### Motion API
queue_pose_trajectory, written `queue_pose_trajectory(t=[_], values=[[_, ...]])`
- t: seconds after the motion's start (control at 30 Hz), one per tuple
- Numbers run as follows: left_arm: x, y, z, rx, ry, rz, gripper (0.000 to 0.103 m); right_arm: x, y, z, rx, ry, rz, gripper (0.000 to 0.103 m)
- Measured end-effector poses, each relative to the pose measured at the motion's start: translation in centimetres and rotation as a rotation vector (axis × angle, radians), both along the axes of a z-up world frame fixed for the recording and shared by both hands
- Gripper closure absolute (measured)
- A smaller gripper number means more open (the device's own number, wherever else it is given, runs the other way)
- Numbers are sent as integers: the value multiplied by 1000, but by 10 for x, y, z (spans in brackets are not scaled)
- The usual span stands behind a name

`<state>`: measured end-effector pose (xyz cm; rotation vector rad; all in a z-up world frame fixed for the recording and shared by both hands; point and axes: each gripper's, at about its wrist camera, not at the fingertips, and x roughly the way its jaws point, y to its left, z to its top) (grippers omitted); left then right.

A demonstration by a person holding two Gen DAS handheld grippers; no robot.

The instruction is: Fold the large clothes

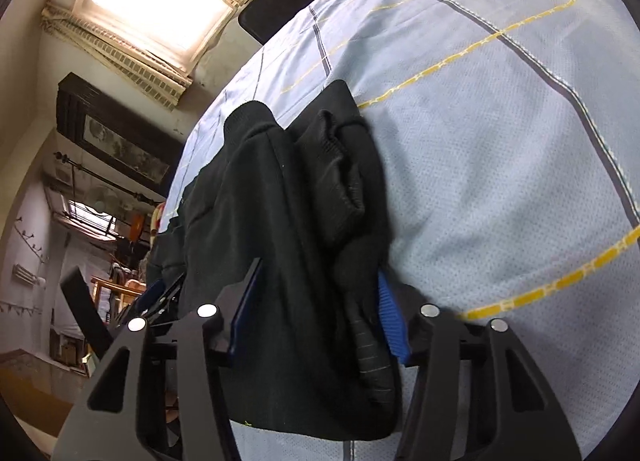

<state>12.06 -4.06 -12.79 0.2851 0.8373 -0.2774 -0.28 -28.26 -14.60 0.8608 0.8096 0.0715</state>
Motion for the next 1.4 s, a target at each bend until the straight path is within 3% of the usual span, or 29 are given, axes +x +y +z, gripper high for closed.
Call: queue_pose_trajectory(t=[0.07,0.17,0.43,0.63,0.77,0.93,1.0,1.1,1.13,1.2,1.3,1.33,1.4], values=[[1,0,0,1,0,0,16,-1,5,2,-24,1,-2,69],[3,0,0,7,-1,-1,18,-4,10,13,-16,-37,-12,77],[10,11,6,-50,46,-4,22,-4,57,70,-210,-133,16,79],[19,41,37,-230,118,-21,26,1,108,97,-383,-180,83,79],[17,28,79,-269,130,-123,24,-3,132,100,-477,-208,115,79],[7,-35,109,-254,176,-326,15,-5,132,90,-463,-214,134,79],[1,-70,108,-208,218,-421,15,-7,131,88,-462,-217,144,79],[-8,-110,96,-93,224,-484,15,-7,132,86,-467,-222,153,79],[-7,-119,91,-57,218,-475,25,-6,130,85,-464,-222,154,79],[4,-125,79,-38,254,-446,63,-6,123,81,-451,-215,156,79],[15,-118,75,-105,302,-439,70,-9,106,76,-388,-219,165,77],[15,-116,75,-105,290,-437,71,-12,97,75,-348,-227,168,72],[16,-109,75,-104,269,-434,72,-22,87,72,-319,-232,165,52]])
